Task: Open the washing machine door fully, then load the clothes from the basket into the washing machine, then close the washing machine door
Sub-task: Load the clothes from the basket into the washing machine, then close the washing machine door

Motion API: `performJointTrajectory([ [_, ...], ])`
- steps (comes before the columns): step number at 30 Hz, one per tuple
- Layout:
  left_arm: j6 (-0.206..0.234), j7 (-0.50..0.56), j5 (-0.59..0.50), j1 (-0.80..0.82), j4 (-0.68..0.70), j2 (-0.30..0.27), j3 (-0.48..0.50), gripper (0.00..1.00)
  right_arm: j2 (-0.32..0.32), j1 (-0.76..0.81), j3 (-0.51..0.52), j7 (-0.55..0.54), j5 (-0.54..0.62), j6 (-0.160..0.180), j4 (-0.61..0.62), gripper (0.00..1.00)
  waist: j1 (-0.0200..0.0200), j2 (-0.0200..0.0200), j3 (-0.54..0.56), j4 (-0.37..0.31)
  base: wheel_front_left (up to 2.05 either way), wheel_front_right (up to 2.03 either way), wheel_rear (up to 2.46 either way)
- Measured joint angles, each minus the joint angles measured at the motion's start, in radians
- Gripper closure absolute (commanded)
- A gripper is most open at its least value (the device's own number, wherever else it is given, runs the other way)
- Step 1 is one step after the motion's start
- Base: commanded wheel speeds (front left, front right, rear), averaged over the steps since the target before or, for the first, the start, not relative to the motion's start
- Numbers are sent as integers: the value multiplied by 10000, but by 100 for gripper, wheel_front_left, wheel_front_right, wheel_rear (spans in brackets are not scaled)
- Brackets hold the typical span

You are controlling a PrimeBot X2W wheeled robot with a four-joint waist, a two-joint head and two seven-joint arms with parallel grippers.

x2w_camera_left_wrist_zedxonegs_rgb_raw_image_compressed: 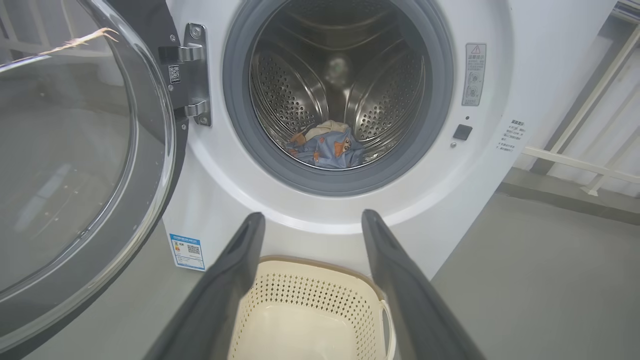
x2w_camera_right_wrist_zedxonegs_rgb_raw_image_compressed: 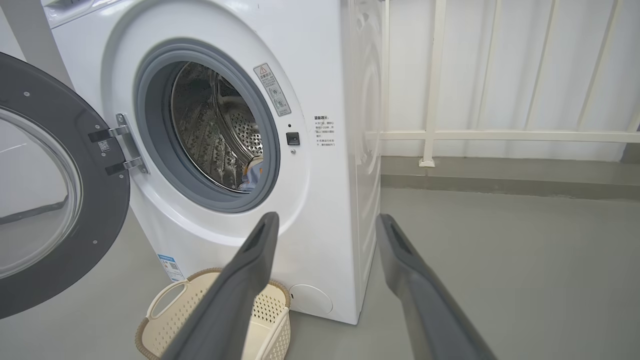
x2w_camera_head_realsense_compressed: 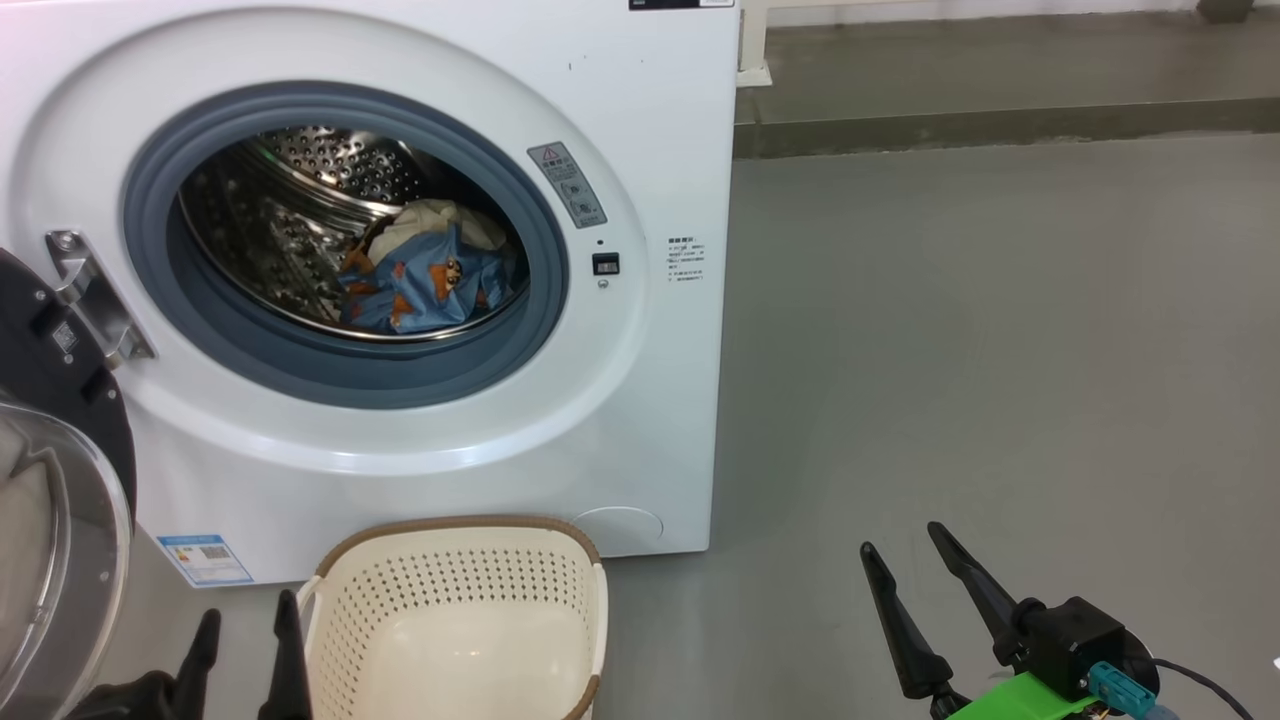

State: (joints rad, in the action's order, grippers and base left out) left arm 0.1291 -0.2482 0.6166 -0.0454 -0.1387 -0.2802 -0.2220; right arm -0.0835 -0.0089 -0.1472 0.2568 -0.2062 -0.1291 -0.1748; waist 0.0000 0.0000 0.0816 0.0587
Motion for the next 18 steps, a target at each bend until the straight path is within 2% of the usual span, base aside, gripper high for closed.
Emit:
performJointTrajectory([
  [10, -851, 0, -811, 1, -77, 600, 449, 0, 163, 34, 142, 0, -71, 0, 35, 0, 0, 0, -74, -27, 0, 0, 0],
  [18, -1300, 0, -1269, 1, -347, 876, 683, 0, 234, 88, 621, 0, -23, 0, 94, 0, 0, 0, -50, -111, 0, 0, 0],
])
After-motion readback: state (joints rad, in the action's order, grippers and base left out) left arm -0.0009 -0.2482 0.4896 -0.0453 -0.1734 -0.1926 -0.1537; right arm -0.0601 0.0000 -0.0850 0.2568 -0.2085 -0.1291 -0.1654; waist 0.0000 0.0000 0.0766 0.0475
